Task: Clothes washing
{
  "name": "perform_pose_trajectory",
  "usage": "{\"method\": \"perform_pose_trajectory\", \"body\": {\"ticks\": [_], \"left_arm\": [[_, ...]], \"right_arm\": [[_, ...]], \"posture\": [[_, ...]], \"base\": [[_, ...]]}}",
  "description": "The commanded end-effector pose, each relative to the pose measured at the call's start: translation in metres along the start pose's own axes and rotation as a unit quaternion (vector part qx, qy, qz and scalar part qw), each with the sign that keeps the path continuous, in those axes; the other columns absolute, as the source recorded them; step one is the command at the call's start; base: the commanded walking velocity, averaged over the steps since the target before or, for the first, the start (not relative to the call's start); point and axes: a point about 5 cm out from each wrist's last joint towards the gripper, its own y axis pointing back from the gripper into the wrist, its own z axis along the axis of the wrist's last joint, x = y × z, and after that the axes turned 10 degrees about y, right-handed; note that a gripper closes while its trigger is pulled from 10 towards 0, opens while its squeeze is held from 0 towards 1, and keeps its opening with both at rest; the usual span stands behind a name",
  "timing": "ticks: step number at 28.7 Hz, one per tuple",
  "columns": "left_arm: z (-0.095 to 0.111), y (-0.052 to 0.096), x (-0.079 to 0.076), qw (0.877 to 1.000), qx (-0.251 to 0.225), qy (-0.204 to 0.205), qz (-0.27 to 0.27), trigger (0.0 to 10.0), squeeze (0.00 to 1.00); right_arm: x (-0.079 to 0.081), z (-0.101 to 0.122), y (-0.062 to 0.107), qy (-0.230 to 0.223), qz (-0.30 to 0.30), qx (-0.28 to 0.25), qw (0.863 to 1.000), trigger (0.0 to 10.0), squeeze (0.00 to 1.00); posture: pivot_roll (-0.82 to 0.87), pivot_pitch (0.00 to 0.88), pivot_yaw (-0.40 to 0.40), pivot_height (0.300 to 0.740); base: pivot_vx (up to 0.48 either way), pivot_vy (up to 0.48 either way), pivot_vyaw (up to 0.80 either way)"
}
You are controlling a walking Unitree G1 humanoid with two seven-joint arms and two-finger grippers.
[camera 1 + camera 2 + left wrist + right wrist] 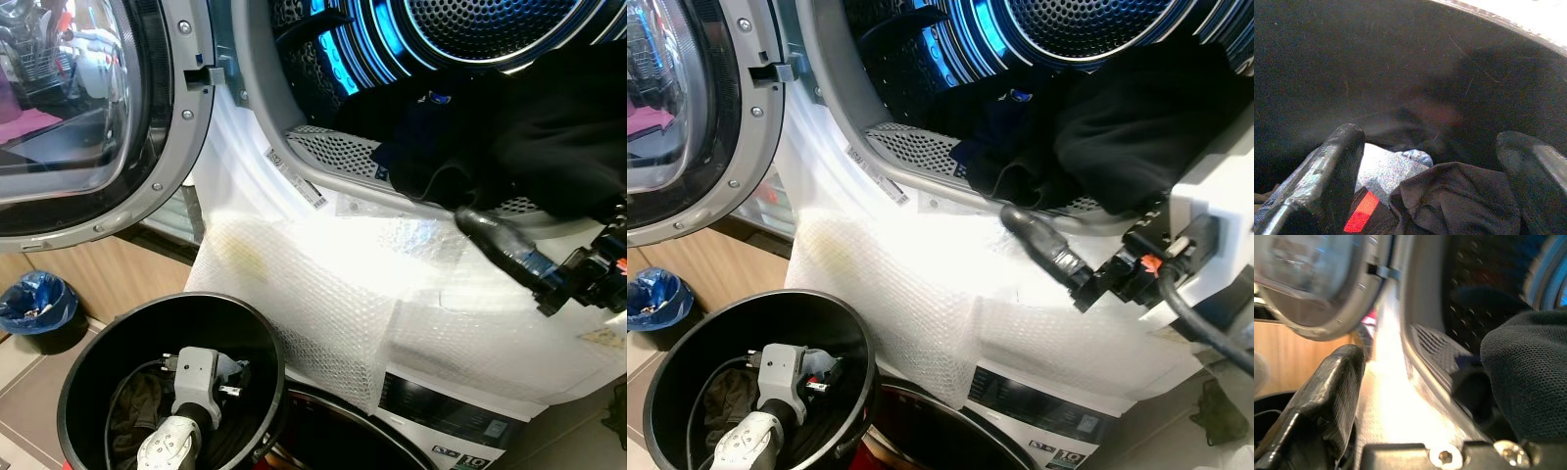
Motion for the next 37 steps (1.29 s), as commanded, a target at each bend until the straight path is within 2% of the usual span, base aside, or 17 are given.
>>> {"method": "perform_pose_trajectory", "body": {"ticks": [1, 5, 8, 9, 10, 11, 13, 14, 16, 18, 19, 23, 28, 31, 32, 33, 37], "left_arm": [[-0.005, 0.002, 0.001, 1.000, 0.011, -0.005, 0.003, 10.0, 0.00], [-0.003, -0.001, -0.001, 1.000, 0.007, -0.003, 0.003, 10.0, 0.00], [-0.002, -0.002, -0.003, 1.000, 0.005, -0.002, 0.003, 10.0, 0.00], [-0.002, -0.002, -0.003, 1.000, 0.005, -0.002, 0.003, 10.0, 0.00], [-0.002, -0.002, -0.003, 1.000, 0.004, -0.002, 0.004, 10.0, 0.00], [-0.003, -0.001, -0.002, 1.000, 0.004, -0.001, 0.006, 10.0, 0.00], [-0.004, 0.001, -0.002, 1.000, 0.003, -0.001, 0.008, 10.0, 0.00], [-0.004, 0.001, -0.001, 1.000, 0.003, 0.000, 0.010, 10.0, 0.00], [-0.004, 0.002, -0.001, 1.000, 0.003, 0.000, 0.010, 10.0, 0.00], [-0.005, 0.002, -0.001, 1.000, 0.004, 0.000, 0.010, 10.0, 0.00], [-0.005, 0.002, -0.002, 1.000, 0.005, 0.000, 0.009, 10.0, 0.00], [-0.005, 0.001, -0.002, 1.000, 0.006, -0.001, 0.006, 10.0, 0.00], [-0.004, -0.001, -0.003, 1.000, 0.006, -0.001, 0.004, 10.0, 0.00], [-0.004, -0.001, -0.003, 1.000, 0.006, -0.001, 0.004, 10.0, 0.00], [-0.004, -0.001, -0.003, 1.000, 0.006, -0.001, 0.005, 10.0, 0.00], [-0.003, 0.000, -0.003, 1.000, 0.005, -0.001, 0.005, 10.0, 0.00], [-0.004, 0.000, -0.002, 1.000, 0.005, 0.000, 0.007, 10.0, 0.00]], "right_arm": [[0.003, 0.010, -0.005, 0.020, 0.032, -0.026, 0.999, 10.0, 0.00], [0.003, 0.021, -0.031, 0.051, 0.074, -0.072, 0.993, 10.0, 0.00], [-0.016, 0.026, -0.059, 0.093, 0.031, -0.086, 0.991, 10.0, 0.00], [-0.032, 0.027, -0.070, 0.113, -0.036, -0.074, 0.990, 10.0, 0.00], [-0.069, 0.027, -0.087, 0.158, -0.197, -0.023, 0.967, 10.0, 0.00], [-0.091, 0.027, -0.089, 0.212, -0.305, 0.009, 0.928, 10.0, 0.00], [-0.099, 0.024, -0.083, 0.180, -0.350, 0.010, 0.919, 10.0, 0.00], [-0.101, 0.015, -0.079, 0.143, -0.360, 0.019, 0.922, 10.0, 0.00], [-0.101, 0.012, -0.078, 0.139, -0.360, 0.025, 0.922, 10.0, 0.00], [-0.088, -0.001, -0.082, 0.145, -0.313, 0.046, 0.938, 10.0, 0.00], [-0.075, -0.010, -0.087, 0.153, -0.271, 0.060, 0.948, 10.0, 0.00], [-0.060, -0.019, -0.094, 0.156, -0.239, 0.069, 0.956, 10.0, 0.00], [-0.032, -0.027, -0.101, 0.160, -0.144, 0.080, 0.973, 10.0, 0.00], [-0.028, -0.026, -0.101, 0.162, -0.135, 0.074, 0.975, 10.0, 0.00], [-0.031, -0.020, -0.099, 0.147, -0.142, 0.057, 0.977, 10.0, 0.00], [-0.036, -0.011, -0.093, 0.124, -0.149, 0.030, 0.981, 10.0, 0.00], [-0.040, -0.002, -0.076, 0.105, -0.153, 0.010, 0.983, 10.0, 0.00]], "posture": [[-0.16, 0.067, -0.036, 0.740], [-0.16, 0.063, -0.038, 0.740], [-0.15, 0.063, -0.036, 0.740], [-0.15, 0.064, -0.036, 0.740], [-0.15, 0.064, -0.036, 0.740], [-0.14, 0.067, -0.041, 0.740], [-0.14, 0.068, -0.042, 0.740], [-0.14, 0.074, -0.042, 0.740], [-0.14, 0.074, -0.042, 0.740], [-0.15, 0.077, -0.040, 0.740], [-0.15, 0.076, -0.038, 0.740], [-0.15, 0.076, -0.036, 0.740], [-0.15, 0.072, -0.035, 0.740], [-0.15, 0.071, -0.036, 0.740], [-0.15, 0.071, -0.037, 0.740], [-0.15, 0.071, -0.039, 0.740], [-0.15, 0.071, -0.039, 0.740]], "base": [[0.000, 0.000, 0.00], [0.000, 0.000, 0.00], [0.000, 0.000, 0.00], [0.000, 0.000, 0.00], [0.000, 0.000, 0.00], [0.000, 0.000, 0.00], [0.000, 0.000, 0.00], [0.000, 0.000, 0.00], [0.000, 0.000, 0.00], [0.000, 0.000, 0.00], [0.000, 0.000, 0.00], [0.000, 0.000, 0.00], [0.000, 0.000, 0.00], [0.000, 0.000, 0.00], [0.000, 0.000, 0.00], [0.000, 0.000, 0.00], [0.000, 0.000, 0.00]]}}
